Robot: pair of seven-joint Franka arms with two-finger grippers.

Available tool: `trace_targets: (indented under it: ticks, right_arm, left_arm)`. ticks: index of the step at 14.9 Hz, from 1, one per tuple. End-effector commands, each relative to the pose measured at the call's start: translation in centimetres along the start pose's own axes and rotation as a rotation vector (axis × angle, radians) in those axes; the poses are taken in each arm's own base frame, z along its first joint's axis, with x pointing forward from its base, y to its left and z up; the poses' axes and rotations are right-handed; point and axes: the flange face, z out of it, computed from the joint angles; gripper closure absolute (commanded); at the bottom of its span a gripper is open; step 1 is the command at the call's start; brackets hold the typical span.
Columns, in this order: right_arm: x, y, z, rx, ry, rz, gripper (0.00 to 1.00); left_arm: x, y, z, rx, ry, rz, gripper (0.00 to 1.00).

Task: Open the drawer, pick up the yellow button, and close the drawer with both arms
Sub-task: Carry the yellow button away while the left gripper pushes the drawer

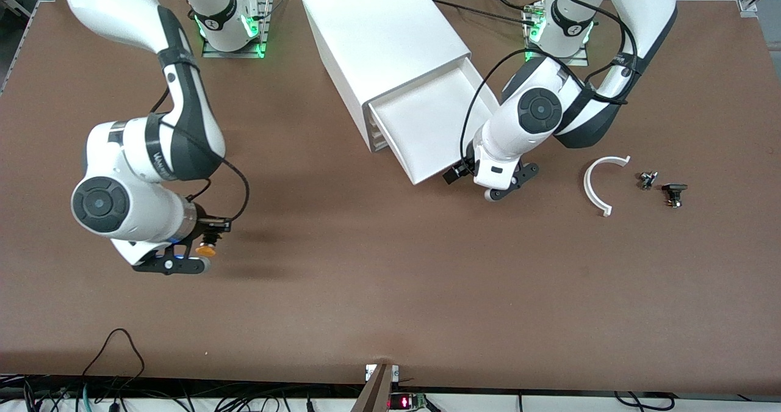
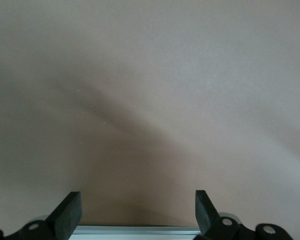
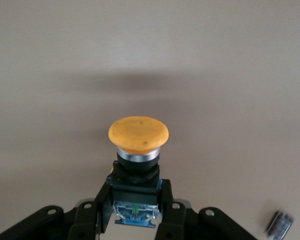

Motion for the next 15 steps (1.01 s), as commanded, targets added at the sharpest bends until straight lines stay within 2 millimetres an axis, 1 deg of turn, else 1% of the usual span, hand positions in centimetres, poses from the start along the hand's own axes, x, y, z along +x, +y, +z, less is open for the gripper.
trace_targets:
  ticks: [1,3,4,7,8,9,11,12,13,14,15]
  right_arm:
    - [-1.2,5.5,4.0,0.032,0.002,-0.062,1.00]
    - [-1.4,8.4,7.1,0.052,0.000,-0.057,1.00]
    - [-1.7,9.8,9.1,0.086,-0.004,-0.059,1.00]
    - [-2.5,13.1,14.2,0.139,0.013,-0.063,1.00]
    - [-2.7,13.6,15.2,0.135,0.013,-0.059,1.00]
    - [-2.9,13.8,16.0,0.133,0.010,-0.054,1.00]
    - [-3.1,14.0,17.1,0.131,-0.004,-0.049,1.00]
    - [-3.0,14.1,17.3,0.130,-0.007,-0.048,1.00]
    - [-3.0,14.2,17.5,0.130,-0.010,-0.047,0.94]
    - [-3.0,14.4,17.4,0.130,-0.010,-0.044,0.72]
    - [-2.9,14.4,17.2,0.130,-0.010,-0.045,0.17]
  left_arm:
    - [-1.7,-0.8,-0.4,0.038,0.021,0.012,0.00]
    - [-2.4,-1.1,-0.4,0.068,0.001,0.026,0.00]
    - [-2.9,-1.1,-0.7,0.069,-0.024,0.025,0.00]
    - [-3.9,-1.2,-1.7,0.046,-0.095,0.012,0.00]
    - [-4.7,-1.0,-1.6,0.049,-0.101,0.025,0.00]
    - [-5.1,-1.0,-1.5,0.052,-0.104,0.025,0.00]
    - [-6.2,-1.0,-0.8,0.066,-0.110,0.037,0.00]
    - [-6.1,-1.3,-0.3,0.073,-0.113,0.035,0.00]
    - [-6.2,-1.3,-0.2,0.072,-0.113,0.037,0.00]
    - [-6.4,-1.2,-0.2,0.070,-0.114,0.039,0.00]
    - [-6.3,-1.2,-0.1,0.069,-0.114,0.039,0.00]
